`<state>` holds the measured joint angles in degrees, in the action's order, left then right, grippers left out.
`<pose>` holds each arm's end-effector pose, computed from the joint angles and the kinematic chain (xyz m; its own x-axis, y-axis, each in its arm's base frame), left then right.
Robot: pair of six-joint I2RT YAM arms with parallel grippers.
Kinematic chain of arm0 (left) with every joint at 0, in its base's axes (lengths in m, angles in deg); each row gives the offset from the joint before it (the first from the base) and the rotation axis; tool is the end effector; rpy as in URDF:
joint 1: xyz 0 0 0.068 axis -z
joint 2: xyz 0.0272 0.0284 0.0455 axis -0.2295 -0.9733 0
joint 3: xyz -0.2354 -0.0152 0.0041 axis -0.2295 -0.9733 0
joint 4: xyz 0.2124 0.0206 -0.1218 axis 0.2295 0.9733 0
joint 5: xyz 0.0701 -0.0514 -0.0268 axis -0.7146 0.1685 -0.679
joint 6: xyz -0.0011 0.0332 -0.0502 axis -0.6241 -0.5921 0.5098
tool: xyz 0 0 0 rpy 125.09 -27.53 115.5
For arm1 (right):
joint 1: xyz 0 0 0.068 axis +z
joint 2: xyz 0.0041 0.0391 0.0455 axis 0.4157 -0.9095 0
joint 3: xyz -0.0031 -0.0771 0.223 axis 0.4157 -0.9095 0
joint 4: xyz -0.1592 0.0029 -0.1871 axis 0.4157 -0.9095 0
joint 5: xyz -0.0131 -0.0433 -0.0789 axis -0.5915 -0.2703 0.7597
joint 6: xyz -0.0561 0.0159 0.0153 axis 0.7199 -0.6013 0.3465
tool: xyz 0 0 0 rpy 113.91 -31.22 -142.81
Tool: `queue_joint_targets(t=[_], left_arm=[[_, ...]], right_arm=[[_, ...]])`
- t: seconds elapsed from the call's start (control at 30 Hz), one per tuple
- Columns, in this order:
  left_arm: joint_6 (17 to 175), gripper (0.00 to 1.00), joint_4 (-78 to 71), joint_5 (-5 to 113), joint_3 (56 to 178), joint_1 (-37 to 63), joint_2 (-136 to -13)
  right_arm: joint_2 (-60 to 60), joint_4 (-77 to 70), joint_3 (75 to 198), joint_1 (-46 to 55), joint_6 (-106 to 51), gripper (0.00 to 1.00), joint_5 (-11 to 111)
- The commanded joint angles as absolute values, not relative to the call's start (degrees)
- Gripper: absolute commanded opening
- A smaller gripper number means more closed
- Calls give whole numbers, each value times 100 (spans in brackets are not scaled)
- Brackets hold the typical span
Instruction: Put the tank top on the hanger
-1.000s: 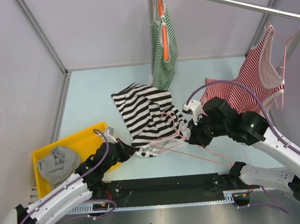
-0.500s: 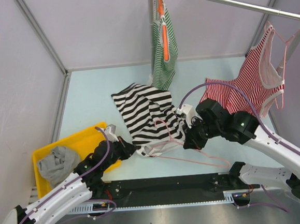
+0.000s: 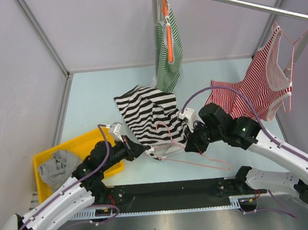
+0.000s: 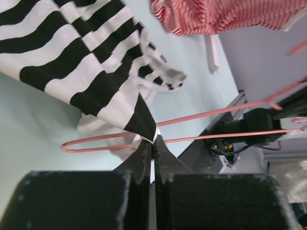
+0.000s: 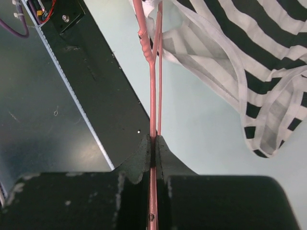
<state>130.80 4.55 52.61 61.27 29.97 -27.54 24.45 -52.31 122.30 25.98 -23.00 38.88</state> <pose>0.1202 -0.1202 0.1958 -0.7047 -0.3213 -0.6326 0.3633 0.6025 -0.7107 0.1165 0.1642 0.2976 -0.4866 -0.5272 -0.6966 -0.8560 0.4473 0.2594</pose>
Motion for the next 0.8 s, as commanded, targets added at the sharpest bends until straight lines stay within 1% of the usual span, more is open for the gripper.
queue_joint_targets(t=[0.0,0.17,0.33,0.37,0.4,0.43,0.47,0.5,0.53,0.6,0.63,0.67,0.77], left_arm=[[12768,0,36,5569,6563,2936,-2656],[12627,0,-70,5761,6353,2638,-2630],[12802,0,-114,6315,5957,1855,-2585],[12829,4,-314,6446,5878,1802,-2594],[12847,15,-359,6491,5851,1741,-2603],[12838,22,-386,6518,5842,1723,-2629],[12821,33,-360,6518,5894,1723,-2690],[12794,60,-343,6509,5938,1714,-2726],[12724,74,-325,6518,5982,1714,-2752],[12567,94,-211,6492,6158,1714,-2796],[12487,97,-184,6483,6237,1714,-2797],[12399,99,190,6430,6403,1714,-2788],[12048,99,806,6316,6711,1714,-2674]], right_arm=[[2635,-4595,12062,2633,-2133,0,3846],[2960,-4471,11983,2633,-2071,0,3688],[3364,-4428,11983,2615,-2071,0,3662],[3417,-4402,11974,2598,-2071,0,3610],[3487,-4340,11965,2563,-2071,0,3444],[3488,-4340,11965,2536,-2071,0,3355],[3488,-4331,11965,2518,-2071,0,3258],[3471,-4314,11956,2501,-2071,0,3144],[3444,-4296,11939,2475,-2071,0,3108],[3418,-4252,11930,2448,-2071,0,3047],[3409,-4234,11921,2422,-2071,0,3038],[3418,-4217,11921,2396,-2071,0,3038],[3427,-4147,11921,2246,-2071,0,2916]])
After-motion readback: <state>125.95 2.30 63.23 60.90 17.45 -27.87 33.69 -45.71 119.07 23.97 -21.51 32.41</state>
